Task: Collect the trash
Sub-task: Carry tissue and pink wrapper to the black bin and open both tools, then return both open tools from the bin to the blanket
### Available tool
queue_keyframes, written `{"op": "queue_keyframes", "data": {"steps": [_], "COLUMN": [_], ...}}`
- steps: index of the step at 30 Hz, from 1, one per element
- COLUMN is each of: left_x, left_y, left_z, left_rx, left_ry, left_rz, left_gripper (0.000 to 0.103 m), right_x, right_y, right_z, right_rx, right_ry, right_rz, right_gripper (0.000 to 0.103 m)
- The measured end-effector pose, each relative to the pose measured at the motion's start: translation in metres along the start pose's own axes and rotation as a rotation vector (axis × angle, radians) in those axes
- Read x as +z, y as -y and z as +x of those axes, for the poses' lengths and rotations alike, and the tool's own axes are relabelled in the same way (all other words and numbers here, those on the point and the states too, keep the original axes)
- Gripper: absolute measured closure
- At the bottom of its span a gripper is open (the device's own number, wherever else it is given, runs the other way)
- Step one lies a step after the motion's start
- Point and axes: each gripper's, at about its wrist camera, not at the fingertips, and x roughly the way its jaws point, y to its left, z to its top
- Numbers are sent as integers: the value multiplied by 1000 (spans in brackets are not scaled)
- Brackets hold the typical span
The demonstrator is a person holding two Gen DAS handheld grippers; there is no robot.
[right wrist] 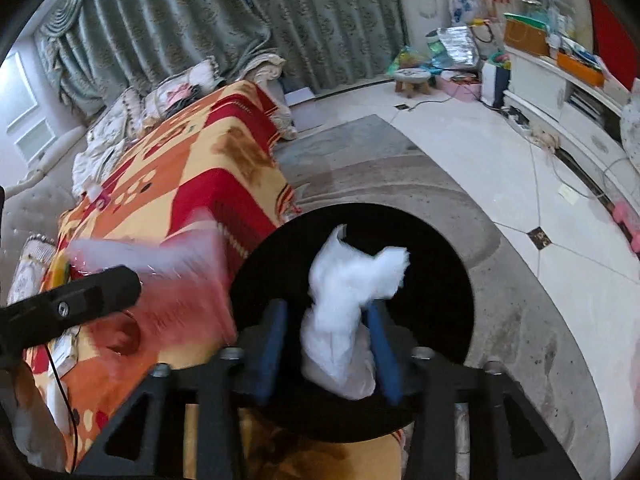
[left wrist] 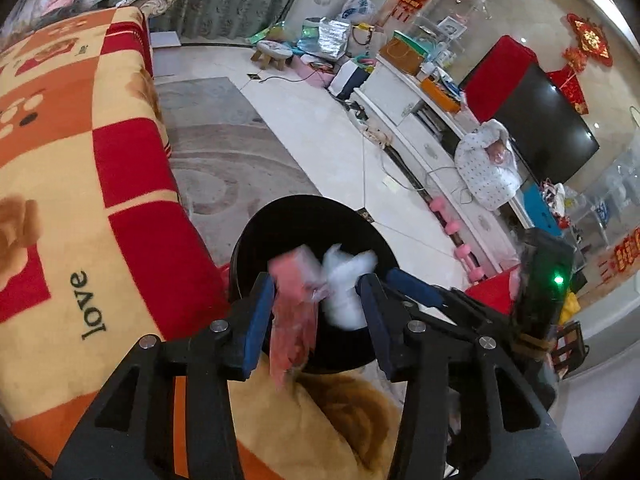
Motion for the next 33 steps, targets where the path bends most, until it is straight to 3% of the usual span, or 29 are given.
{"op": "queue_keyframes", "data": {"steps": [9,15,22,33], "left_x": [-6,-24,-39,-37], "left_y": [-8,-12,-31,-35], "left_z": [-5,-8,-26,-65], "left_rx": [71,181,282,260], "left_ry": [-3,-9,15,62], "left_rz": [-12,72,141,125], "left_gripper": [59,59,59,59], "right_x": [-10,-24,-20,-16], "right_y": [10,4,-23,-39], "right_z": [-31,-57,-65,-67], "right_rx": [-66,-100,-77,-58], "right_ry": [19,49,55,51], "right_rz": [33,76,29,-9], "right_gripper": [60,60,59,55]}}
